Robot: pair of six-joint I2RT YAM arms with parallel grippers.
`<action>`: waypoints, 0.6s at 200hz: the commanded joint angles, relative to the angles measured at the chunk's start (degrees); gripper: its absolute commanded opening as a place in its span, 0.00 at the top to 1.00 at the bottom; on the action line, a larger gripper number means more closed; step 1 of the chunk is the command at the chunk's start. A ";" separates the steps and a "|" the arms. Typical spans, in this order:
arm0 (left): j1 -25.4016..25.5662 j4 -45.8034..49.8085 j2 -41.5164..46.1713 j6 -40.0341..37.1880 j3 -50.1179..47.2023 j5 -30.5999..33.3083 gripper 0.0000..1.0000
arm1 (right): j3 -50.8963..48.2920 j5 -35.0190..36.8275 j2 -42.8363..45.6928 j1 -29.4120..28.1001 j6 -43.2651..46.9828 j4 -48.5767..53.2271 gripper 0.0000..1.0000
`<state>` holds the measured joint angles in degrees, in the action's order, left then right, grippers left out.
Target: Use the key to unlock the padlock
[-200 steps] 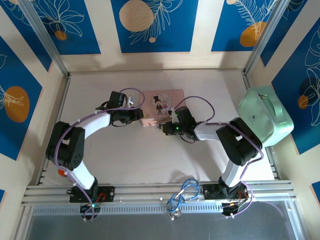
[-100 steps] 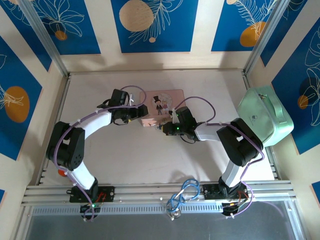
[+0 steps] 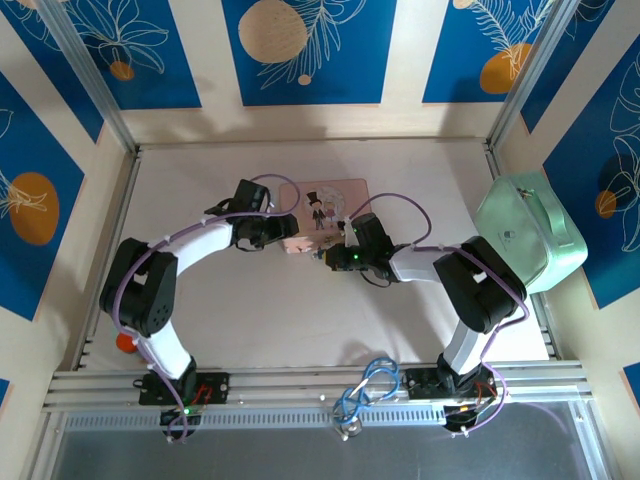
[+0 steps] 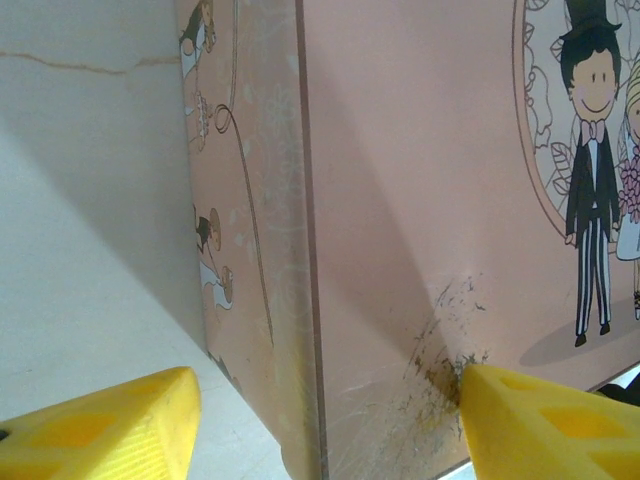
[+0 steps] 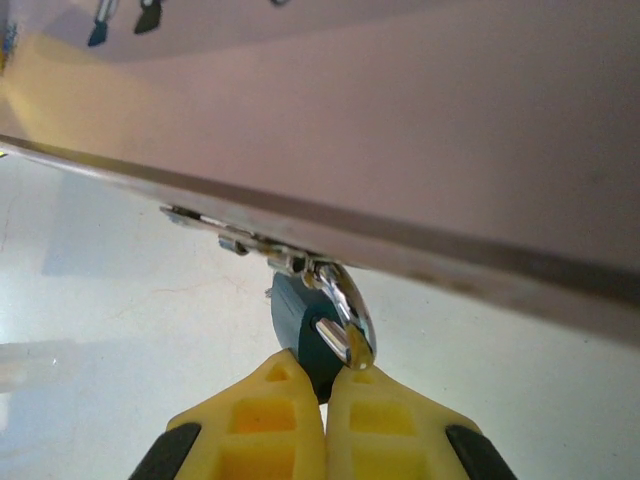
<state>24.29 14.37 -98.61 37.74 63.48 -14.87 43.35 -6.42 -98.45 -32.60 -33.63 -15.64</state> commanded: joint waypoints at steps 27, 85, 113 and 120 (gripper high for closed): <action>-0.12 2.98 -1.41 1.07 -0.03 3.45 0.34 | -2.44 -5.04 0.92 1.60 -2.61 -1.61 1.00; -0.29 3.55 -1.24 -0.01 -0.38 3.80 0.38 | -3.80 -6.61 -0.17 3.95 -4.25 -3.77 1.00; -0.48 3.62 -1.39 -0.39 -0.55 3.60 0.39 | -3.49 -6.94 -1.00 4.13 -4.43 -3.63 1.00; -0.45 3.56 -1.37 -0.41 -0.58 3.47 0.39 | -3.36 -6.90 -1.15 4.13 -4.43 -3.18 1.00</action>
<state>24.29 14.22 -98.61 38.50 63.48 -14.94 40.71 -12.88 -98.37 -29.50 -35.70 -21.50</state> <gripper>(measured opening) 0.608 0.058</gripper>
